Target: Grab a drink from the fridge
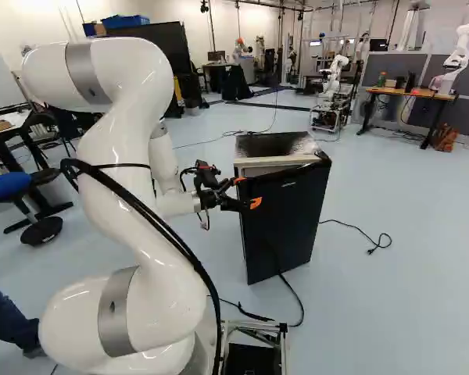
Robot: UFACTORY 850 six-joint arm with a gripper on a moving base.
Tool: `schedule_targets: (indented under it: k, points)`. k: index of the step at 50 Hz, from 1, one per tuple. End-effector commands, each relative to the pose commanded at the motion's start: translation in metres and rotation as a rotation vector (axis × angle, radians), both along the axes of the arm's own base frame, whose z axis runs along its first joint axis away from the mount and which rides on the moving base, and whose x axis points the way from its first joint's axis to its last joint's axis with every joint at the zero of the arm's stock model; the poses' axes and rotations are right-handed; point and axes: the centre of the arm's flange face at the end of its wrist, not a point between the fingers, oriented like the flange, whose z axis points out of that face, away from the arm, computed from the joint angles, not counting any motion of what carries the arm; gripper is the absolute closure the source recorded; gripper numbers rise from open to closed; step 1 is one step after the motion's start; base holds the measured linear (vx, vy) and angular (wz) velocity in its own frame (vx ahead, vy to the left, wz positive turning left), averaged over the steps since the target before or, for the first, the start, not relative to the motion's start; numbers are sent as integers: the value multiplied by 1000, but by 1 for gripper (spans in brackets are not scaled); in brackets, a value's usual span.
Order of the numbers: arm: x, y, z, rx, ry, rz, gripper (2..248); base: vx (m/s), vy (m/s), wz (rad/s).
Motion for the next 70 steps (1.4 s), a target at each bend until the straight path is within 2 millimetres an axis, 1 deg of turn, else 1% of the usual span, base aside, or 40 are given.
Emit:
schedule_targets:
  k: [39, 47, 56, 70]
  points:
    - [-90, -36, 2, -52, 117, -170, 3, 0, 0, 0]
    - [-105, -43, 9, -55, 124, -185, 3, 0, 0, 0]
    - [-114, -50, 19, -48, 111, -199, 3, 0, 0, 0]
    - [-116, -51, 21, -47, 107, -202, 3, 0, 0, 0]
